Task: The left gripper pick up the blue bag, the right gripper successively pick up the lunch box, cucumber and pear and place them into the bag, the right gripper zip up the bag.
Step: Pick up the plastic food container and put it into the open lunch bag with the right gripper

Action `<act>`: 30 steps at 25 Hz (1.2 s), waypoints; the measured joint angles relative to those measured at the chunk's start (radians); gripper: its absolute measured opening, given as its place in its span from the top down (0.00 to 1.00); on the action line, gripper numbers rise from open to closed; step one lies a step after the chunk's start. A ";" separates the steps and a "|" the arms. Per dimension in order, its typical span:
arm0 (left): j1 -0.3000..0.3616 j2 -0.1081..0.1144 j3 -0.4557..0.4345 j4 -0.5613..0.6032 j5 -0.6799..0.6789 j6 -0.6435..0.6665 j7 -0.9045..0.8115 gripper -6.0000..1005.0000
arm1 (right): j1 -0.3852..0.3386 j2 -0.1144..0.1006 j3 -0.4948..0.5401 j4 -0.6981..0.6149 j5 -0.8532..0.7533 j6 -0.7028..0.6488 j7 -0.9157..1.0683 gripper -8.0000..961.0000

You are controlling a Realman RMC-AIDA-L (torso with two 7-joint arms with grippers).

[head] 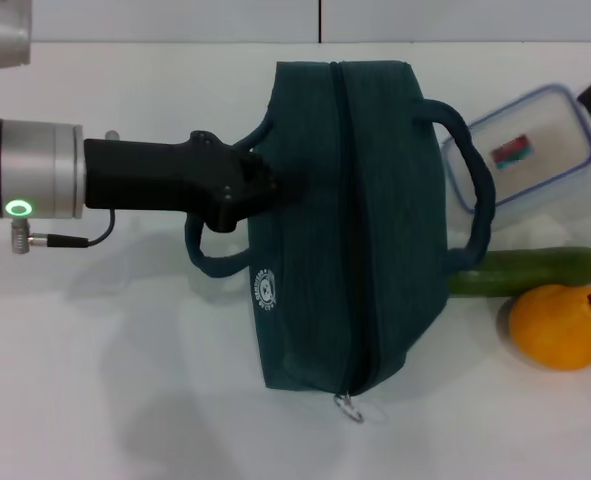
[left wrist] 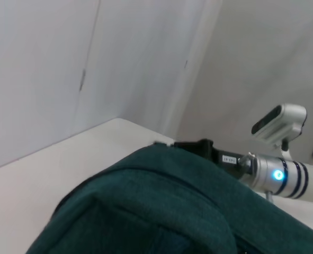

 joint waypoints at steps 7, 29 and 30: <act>0.000 -0.002 -0.002 0.004 -0.009 0.034 -0.019 0.93 | 0.006 -0.018 0.029 -0.003 -0.001 -0.194 -0.064 0.87; -0.012 -0.003 -0.017 -0.065 -0.021 0.023 0.012 0.93 | 0.173 0.008 0.021 -0.231 -0.169 -0.347 -0.024 0.85; -0.013 -0.003 -0.021 -0.069 -0.021 0.022 0.015 0.93 | 0.175 0.010 0.021 -0.232 -0.187 -0.337 -0.025 0.85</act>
